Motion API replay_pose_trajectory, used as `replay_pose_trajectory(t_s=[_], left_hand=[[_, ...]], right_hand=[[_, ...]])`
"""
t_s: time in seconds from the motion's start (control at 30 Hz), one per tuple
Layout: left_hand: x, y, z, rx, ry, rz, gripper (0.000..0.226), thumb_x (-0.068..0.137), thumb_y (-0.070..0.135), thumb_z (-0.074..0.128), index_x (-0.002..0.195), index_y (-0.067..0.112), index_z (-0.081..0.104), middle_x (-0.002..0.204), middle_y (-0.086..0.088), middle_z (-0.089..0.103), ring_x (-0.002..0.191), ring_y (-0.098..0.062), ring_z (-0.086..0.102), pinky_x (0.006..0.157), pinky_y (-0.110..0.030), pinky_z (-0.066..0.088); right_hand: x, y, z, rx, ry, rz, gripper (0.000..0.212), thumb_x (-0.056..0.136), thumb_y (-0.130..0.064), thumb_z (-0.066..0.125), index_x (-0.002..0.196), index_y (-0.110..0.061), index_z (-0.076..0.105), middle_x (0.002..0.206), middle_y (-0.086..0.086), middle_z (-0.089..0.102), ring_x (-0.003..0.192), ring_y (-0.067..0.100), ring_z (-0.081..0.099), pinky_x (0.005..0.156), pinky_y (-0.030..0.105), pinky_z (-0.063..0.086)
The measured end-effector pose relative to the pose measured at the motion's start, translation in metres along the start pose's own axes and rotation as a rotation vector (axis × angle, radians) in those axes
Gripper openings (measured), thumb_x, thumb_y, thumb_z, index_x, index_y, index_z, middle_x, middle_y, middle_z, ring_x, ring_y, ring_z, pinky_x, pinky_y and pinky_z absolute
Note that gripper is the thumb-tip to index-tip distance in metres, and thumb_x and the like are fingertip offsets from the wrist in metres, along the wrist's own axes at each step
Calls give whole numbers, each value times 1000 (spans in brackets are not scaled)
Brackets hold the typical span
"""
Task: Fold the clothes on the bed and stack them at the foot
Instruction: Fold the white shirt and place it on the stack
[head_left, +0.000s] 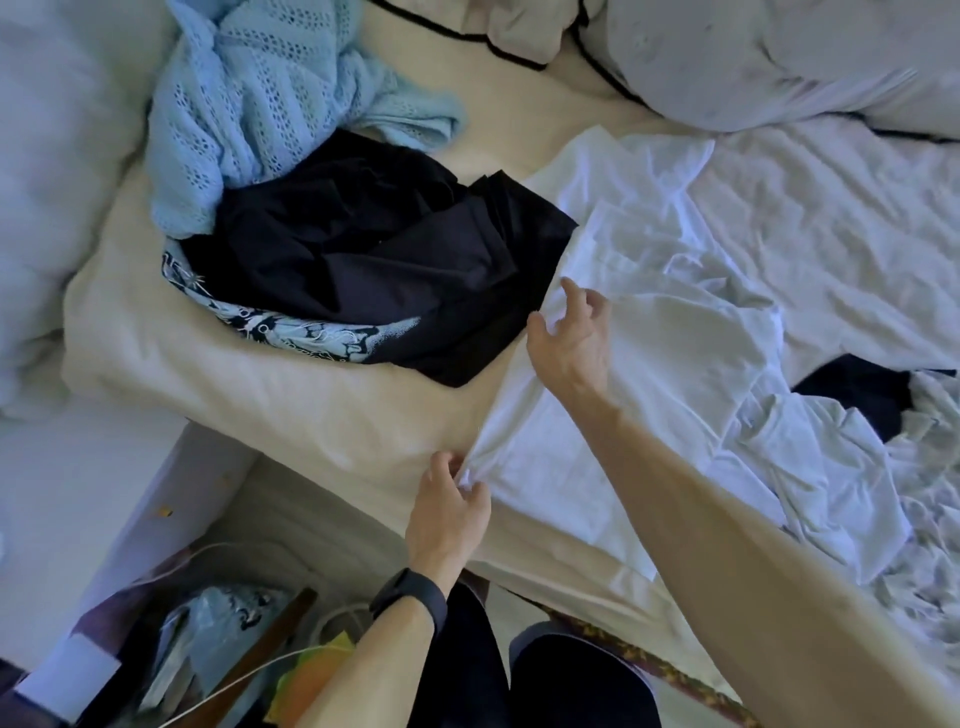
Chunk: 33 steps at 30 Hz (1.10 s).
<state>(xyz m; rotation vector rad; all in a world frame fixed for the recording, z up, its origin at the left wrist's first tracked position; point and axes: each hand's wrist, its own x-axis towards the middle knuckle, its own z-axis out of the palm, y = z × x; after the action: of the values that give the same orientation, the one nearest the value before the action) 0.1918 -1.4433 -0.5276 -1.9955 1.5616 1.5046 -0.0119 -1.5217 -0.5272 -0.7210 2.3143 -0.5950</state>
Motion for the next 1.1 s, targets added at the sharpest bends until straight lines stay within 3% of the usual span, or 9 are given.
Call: replay_pose_trajectory(t_s=[0.1,0.2,0.37,0.47,0.57,0.67,0.77,0.93,1.1], left_hand=[[-2,7,-2,29,57,88,45,90,36,62,131,24,47,125,3,51,107,-17,55,87,-40,51],[15,41,-6,32,126,284,48,91,40,63,132,21,48,126,7,48,115,-13,48,91,-30,43],[92,159,-1,39,22,410,49,94,42,61,136,19,49,122,7,54,107,-12,55,88,-27,42],[129,211,2,157,-33,403,41,95,46,58,126,20,55,110,8,61,93,-10,57,77,-25,43],[151,236,4,191,-25,451,23,96,44,58,108,25,59,98,14,62,95,-16,60,78,-30,44],[159,242,8,148,-87,434,18,95,41,61,103,26,64,98,10,65,95,-15,62,79,-31,50],[161,244,7,112,-171,389,21,95,36,65,98,17,73,94,2,69,89,-19,63,81,-37,51],[159,253,5,-57,-228,279,8,90,27,75,98,23,76,99,0,77,89,-15,72,75,-27,57],[163,255,13,-12,-200,329,6,91,25,74,96,22,73,98,0,75,94,-18,70,75,-25,59]], right_hand=[[-32,28,-15,146,76,-19,50,98,-31,60,145,-27,44,147,-7,36,114,9,53,94,32,49],[-64,73,-37,203,251,106,44,96,-29,64,137,-24,50,136,-6,42,111,6,53,89,31,50],[-60,137,-83,201,410,425,58,92,-32,69,142,-11,47,137,11,48,125,25,48,105,39,40],[-42,162,-105,250,416,529,65,92,-40,69,144,-9,45,137,12,52,127,28,49,107,43,41],[-21,178,-118,400,370,549,60,90,-53,68,135,-17,49,120,0,63,106,18,62,87,31,44],[0,186,-127,412,317,514,54,85,-62,71,120,-23,54,103,-8,63,92,10,61,81,28,46],[15,194,-135,435,286,510,30,87,-55,73,94,-29,59,93,-16,62,90,4,61,72,21,44],[20,213,-142,536,289,532,24,95,-42,64,94,-19,69,90,-2,70,94,29,68,89,50,57],[25,210,-139,486,324,546,27,96,-45,60,103,-20,66,96,-6,68,91,17,65,89,43,56]])
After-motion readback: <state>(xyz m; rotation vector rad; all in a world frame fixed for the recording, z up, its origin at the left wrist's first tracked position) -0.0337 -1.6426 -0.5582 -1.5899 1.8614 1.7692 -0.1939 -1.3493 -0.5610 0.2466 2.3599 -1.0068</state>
